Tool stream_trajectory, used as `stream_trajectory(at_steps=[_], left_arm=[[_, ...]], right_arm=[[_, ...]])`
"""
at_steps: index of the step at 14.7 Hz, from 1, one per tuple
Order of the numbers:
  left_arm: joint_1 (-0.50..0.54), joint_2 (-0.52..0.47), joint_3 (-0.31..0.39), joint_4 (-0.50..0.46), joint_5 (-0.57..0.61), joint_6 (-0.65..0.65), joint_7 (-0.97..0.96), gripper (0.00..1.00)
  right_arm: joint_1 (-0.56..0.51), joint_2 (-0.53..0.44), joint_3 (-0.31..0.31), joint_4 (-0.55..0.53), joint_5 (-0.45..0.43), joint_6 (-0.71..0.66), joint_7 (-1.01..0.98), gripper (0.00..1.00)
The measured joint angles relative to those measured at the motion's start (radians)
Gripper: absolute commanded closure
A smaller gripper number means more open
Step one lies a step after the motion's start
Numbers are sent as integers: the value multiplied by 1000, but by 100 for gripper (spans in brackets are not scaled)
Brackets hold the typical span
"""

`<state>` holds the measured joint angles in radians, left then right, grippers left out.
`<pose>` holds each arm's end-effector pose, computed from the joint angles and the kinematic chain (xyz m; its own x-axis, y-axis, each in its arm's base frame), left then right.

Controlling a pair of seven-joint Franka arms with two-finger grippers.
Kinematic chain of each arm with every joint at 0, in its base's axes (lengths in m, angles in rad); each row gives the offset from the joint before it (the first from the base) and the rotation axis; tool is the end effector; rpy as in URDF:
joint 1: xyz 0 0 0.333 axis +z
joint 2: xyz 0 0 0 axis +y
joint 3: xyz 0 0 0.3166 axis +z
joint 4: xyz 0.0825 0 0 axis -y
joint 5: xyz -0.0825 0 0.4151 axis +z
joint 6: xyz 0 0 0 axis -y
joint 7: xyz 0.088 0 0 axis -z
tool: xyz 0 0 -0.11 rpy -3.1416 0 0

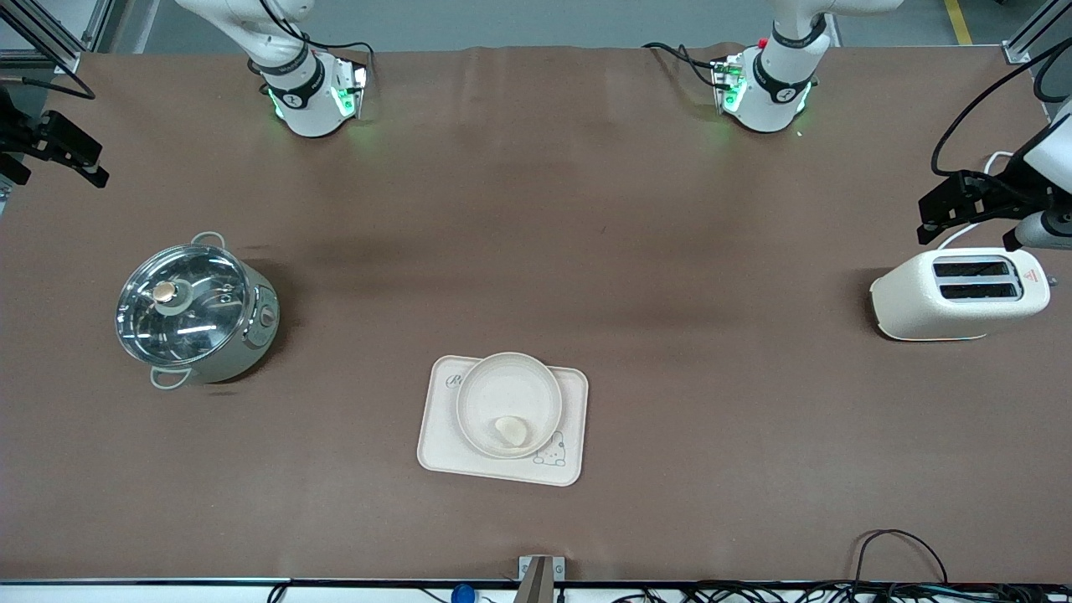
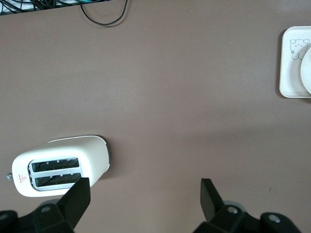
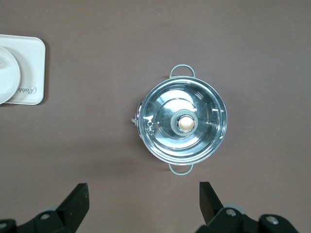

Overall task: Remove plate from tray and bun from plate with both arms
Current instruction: 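Move the right gripper over the white plate on the tray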

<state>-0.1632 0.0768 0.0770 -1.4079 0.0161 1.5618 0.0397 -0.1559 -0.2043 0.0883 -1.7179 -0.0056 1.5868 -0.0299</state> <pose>0.6069 -0.0527 0.6575 0.9891 -0.1258 0.0763 -0.1243 -0.9919 -0.0250 0.5214 -0.0310 0.6621 0.9967 -0.0380 0.0716 -0.0399 -0.9989 0.0256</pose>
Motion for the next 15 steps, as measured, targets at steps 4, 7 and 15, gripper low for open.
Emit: stream_trajectory(at_steps=[4,7,15], left_arm=[[3,0,0,1,0,-1,0,0],[3,1,0,2,0,-1,0,0],[1,5,-1,8,0,-3,-1,0]], right_arm=[[28,19,3,0,43,40,0,0],[84,96,5,-1,73,96,8,0],[235,495,8,124,184,345,190,0]])
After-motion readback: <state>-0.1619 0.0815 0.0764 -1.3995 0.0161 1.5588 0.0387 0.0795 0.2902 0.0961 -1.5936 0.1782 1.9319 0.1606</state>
